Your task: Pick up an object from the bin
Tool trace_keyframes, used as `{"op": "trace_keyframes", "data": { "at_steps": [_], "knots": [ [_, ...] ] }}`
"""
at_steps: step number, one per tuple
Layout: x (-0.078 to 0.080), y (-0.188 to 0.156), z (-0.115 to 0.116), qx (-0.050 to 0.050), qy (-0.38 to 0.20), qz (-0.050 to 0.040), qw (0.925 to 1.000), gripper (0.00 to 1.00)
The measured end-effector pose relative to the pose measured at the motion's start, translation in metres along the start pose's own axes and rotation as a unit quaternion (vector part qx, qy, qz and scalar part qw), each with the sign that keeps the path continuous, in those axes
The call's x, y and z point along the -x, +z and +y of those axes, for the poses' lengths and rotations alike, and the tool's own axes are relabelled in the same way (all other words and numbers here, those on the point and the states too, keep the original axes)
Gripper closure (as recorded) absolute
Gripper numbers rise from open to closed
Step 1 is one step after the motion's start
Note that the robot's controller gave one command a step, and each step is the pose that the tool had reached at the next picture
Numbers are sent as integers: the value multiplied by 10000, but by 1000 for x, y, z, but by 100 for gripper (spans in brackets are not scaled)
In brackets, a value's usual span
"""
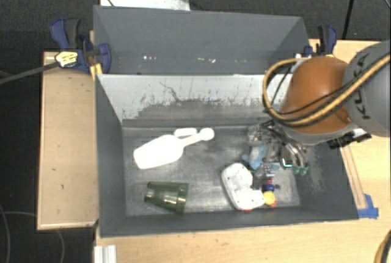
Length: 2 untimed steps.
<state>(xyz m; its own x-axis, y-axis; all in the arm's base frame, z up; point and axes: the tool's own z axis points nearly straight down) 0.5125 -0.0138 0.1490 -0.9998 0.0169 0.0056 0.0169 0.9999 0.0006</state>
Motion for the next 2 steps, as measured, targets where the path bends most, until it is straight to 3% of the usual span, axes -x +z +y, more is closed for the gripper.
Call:
{"op": "trace_keyframes", "data": {
  "at_steps": [1,2],
  "knots": [
    [2,-4,0,-2,-3,-41,10000,0],
    [21,75,-42,-15,-96,-10,10000,100]
  ]
}}
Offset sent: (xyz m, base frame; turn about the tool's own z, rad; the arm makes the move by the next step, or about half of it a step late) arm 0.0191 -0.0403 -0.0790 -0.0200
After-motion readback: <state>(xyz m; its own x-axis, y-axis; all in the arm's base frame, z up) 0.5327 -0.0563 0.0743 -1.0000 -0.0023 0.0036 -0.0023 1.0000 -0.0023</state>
